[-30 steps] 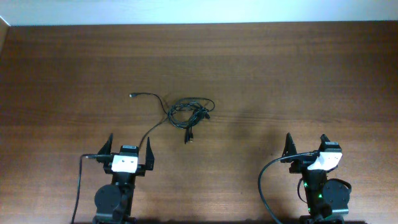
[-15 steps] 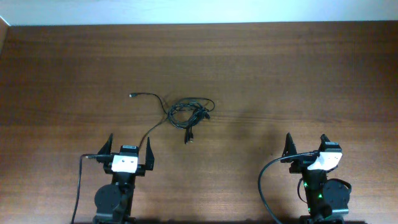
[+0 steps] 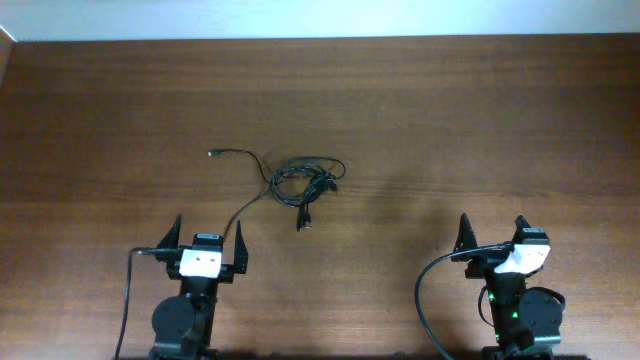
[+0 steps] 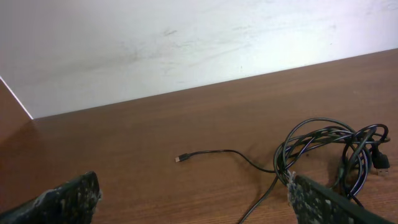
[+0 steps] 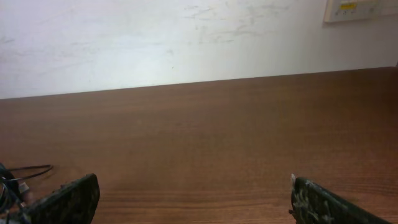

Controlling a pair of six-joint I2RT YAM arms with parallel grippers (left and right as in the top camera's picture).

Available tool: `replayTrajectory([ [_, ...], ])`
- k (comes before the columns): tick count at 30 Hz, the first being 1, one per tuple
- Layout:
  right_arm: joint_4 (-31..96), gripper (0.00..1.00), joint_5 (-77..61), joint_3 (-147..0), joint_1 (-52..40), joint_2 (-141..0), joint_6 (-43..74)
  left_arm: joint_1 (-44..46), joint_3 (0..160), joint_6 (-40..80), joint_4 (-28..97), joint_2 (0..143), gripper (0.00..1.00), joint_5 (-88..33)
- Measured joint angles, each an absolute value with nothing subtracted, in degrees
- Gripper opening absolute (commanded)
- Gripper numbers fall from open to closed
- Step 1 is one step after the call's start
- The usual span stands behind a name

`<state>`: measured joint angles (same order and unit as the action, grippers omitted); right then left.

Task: Untangle cables

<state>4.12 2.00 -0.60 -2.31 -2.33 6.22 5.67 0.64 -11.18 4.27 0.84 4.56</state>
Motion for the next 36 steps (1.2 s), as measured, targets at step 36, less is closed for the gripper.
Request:
replayTrajectory([
  [36,4.12,0.99,2.0,-0.6,-2.31,-2.63,6.26,5.67,58.02,-0.03,29.87,15.94,0.99,-6.61],
])
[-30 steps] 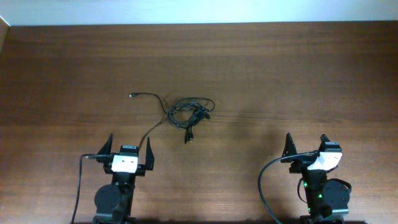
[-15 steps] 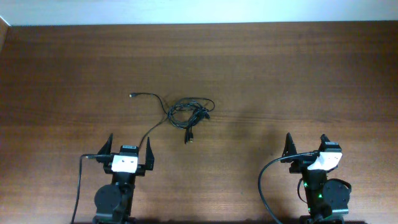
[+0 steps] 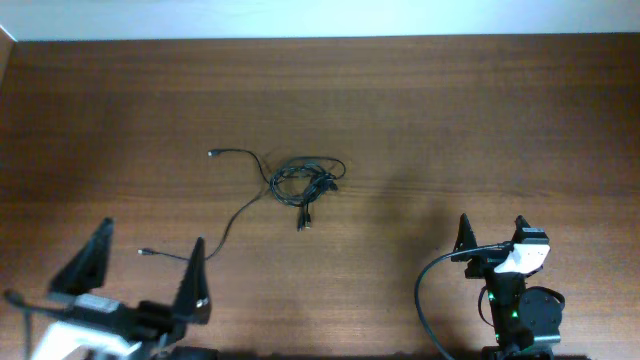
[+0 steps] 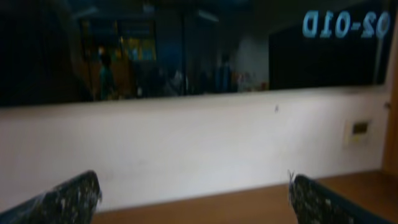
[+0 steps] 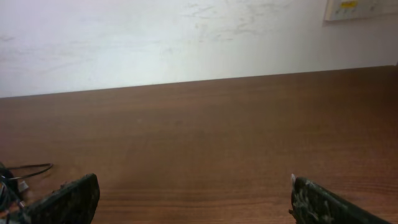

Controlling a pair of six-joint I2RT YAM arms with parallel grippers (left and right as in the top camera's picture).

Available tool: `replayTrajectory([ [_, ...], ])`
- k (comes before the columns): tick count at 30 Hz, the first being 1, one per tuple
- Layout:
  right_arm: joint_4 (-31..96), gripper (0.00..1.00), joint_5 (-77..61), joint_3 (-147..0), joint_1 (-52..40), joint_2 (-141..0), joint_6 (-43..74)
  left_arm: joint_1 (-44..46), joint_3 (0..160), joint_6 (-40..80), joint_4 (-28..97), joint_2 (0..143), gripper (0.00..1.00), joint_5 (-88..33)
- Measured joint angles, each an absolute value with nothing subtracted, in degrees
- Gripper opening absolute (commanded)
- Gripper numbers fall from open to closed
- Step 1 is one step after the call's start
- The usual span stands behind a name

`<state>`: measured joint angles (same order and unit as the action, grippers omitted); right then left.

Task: Untangle cables
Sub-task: 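Move the left gripper forward over the black cable bundle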

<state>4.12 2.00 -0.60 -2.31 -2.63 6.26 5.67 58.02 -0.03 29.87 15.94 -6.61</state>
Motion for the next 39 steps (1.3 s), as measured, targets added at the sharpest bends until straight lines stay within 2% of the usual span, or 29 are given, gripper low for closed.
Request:
replayTrajectory([
  [7,4.1,0.98,2.0,-0.6,-2.31,-2.68,6.2,5.67,96.36,0.27,63.57,45.1,0.99,-11.75],
  [9,4.1,0.99,2.02,-0.6,-2.31,-2.68,6.2,5.67,103.13,0.25,74.13,54.41,0.99,-12.69],
  [13,4.1,0.98,2.0,-0.6,-2.31,-2.7,6.22,5.67,106.24,0.25,83.9,67.55,0.99,-13.98],
  [14,4.1,0.99,2.0,-0.6,-2.31,-2.7,6.26,5.67,106.19,0.27,85.6,70.76,0.7,-14.48],
  [15,4.12,0.98,2.0,-0.6,-2.31,-2.7,6.2,5.67,106.19,0.25,87.5,73.82,0.0,-14.92],
  [20,4.1,0.99,2.02,-0.6,-2.31,-2.7,6.24,5.67,106.24,0.1,95.85,83.46,0.0,-16.14],
  [28,4.12,0.99,2.0,-0.6,-2.31,-2.7,6.24,5.67,104.84,0.16,95.81,89.65,0.0,-16.56],
  [32,4.1,0.98,2.0,-0.6,-2.31,-2.7,6.22,5.67,98.85,0.6,91.83,89.69,0.19,-16.6],
  [35,4.1,0.98,2.02,-0.6,-2.31,-2.68,6.22,5.67,92.68,1.1,88.2,89.78,0.46,-16.8],
  [36,4.12,0.99,2.02,-0.6,-2.31,-2.68,6.22,5.67,90.02,1.13,86.89,89.82,0.52,-16.73],
  [38,4.12,0.99,2.0,-0.6,-2.31,-2.7,6.24,5.67,86.32,1.34,84.18,90.02,0.56,-16.75],
  [39,4.12,0.99,2.0,-0.6,-2.31,-2.7,6.22,5.67,84.79,1.67,83.18,90.04,0.52,-16.75],
])
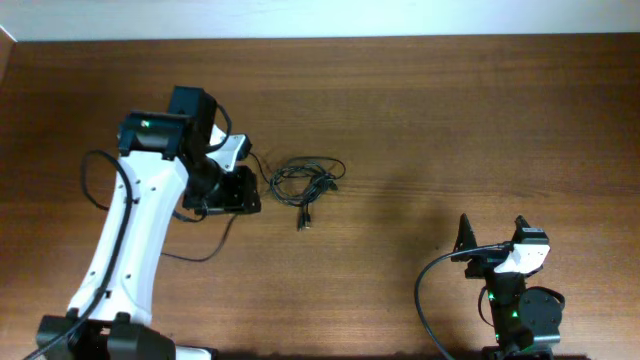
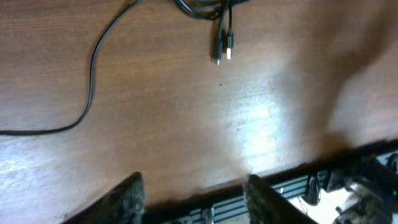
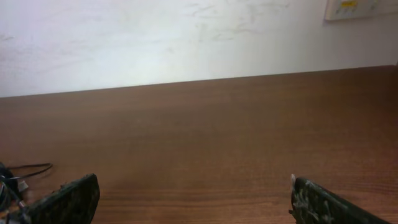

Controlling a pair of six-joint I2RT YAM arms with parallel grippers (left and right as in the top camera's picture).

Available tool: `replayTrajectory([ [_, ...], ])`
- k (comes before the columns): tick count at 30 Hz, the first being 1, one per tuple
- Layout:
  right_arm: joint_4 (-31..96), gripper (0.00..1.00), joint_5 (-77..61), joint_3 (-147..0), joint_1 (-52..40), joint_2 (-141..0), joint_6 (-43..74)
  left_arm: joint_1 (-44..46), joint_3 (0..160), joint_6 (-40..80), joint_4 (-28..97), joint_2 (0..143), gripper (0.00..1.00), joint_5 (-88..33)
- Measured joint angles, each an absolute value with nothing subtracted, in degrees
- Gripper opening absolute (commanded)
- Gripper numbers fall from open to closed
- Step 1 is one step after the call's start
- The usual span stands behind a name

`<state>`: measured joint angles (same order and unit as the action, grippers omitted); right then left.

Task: Untangle cables
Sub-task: 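Move the left gripper forward over the black cable bundle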

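Observation:
A tangle of thin black cables [image 1: 306, 179] lies mid-table, with two plug ends [image 2: 222, 53] hanging toward the front. One long strand [image 2: 92, 68] curves away from the tangle to the front left. My left gripper [image 1: 234, 192] hovers just left of the tangle, pointing down at the table. It is open with nothing between its fingers [image 2: 129, 198]. Its arm hides the strand running to the far left. My right gripper [image 1: 491, 233] rests open at the front right, far from the cables. Only a bit of cable [image 3: 25, 168] shows at that view's left edge.
The brown wooden table [image 1: 450, 120] ends at a white wall [image 3: 186, 37] at the back. The left wrist view shows the table's front edge with metal framing [image 2: 323, 180] below it. The right arm's own black cable [image 1: 425, 295] loops beside its base.
My left arm was raised at the front left, its camera facing the wall. Now it reaches out over the table beside the tangle, camera facing down, jaws closer together. The right arm is unchanged.
Both grippers first rested open at the front edge, the tangle ahead of the left one. Then the left arm stood lifted toward the front left corner. Now it hangs over the table left of the tangle. The cables lie as they did.

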<state>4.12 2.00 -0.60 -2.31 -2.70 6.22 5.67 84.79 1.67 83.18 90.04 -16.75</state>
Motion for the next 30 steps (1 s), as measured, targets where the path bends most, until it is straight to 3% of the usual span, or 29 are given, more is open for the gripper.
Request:
replayTrajectory([
  [3,4.1,0.99,2.0,-0.6,-2.31,-2.68,6.24,5.67,82.81,2.61,79.92,90.04,0.43,-16.75],
  [6,4.12,0.98,2.0,-0.6,-2.31,-2.7,6.26,5.91,82.02,3.07,74.87,90.04,0.4,-16.75],
  [19,4.1,0.99,2.0,-0.6,-2.31,-2.7,6.22,11.94,73.76,3.16,51.16,90.32,0.34,-10.37],
  [30,4.12,0.99,2.0,-0.6,-2.31,-2.7,6.2,11.94,73.69,3.11,45.95,103.77,0.31,-6.76],
])
